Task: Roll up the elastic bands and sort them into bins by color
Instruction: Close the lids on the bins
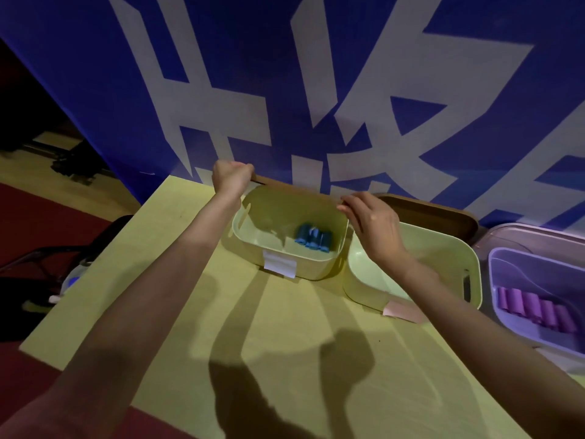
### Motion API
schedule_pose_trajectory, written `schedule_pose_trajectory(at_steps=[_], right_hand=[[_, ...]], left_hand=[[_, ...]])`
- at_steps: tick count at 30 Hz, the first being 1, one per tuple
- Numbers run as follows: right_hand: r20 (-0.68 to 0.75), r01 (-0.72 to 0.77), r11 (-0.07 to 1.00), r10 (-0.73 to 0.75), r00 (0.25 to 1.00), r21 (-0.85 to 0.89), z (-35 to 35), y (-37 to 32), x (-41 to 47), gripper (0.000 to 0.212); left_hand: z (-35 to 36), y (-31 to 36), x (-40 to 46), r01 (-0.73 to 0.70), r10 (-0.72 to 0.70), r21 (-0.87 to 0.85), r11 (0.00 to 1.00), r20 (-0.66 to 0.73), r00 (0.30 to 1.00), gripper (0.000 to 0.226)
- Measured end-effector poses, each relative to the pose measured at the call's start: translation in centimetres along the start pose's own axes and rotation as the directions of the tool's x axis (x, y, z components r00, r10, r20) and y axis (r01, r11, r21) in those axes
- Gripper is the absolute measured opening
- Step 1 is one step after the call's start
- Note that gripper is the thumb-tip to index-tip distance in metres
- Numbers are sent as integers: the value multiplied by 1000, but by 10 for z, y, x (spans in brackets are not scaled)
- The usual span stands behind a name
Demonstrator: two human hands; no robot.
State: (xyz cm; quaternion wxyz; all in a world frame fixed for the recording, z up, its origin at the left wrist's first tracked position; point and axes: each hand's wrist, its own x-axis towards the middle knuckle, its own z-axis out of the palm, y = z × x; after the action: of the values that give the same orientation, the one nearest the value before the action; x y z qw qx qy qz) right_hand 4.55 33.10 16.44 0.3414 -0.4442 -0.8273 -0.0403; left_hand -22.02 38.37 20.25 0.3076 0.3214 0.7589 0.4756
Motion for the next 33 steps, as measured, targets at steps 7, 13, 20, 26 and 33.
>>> schedule_pose_trajectory(at_steps=[7,13,20,26,33], right_hand=[[103,211,969,-199,975,-128,8,-5,-32,25],[305,173,982,-143,942,-76,6,-13,-39,36],[548,-202,975,219,807,-92,27,-29,-20,59],[682,-229,937,350,642,-265,39,-42,-20,64],[705,-224,931,365,609,-288,41,-50,-22,67]], left_hand=[[-22,-25,-31,112,-113,-78,991,-5,994,20],[-38,-51,-40,284,-265,-194,939,119,957,19],[-42,-73,-46,256,-234,-171,952,137,963,37],[-36,-77,-41,209,-208,-12,978,92,974,17],[-34,-79,-36,185,-193,175,967,26,981,10]])
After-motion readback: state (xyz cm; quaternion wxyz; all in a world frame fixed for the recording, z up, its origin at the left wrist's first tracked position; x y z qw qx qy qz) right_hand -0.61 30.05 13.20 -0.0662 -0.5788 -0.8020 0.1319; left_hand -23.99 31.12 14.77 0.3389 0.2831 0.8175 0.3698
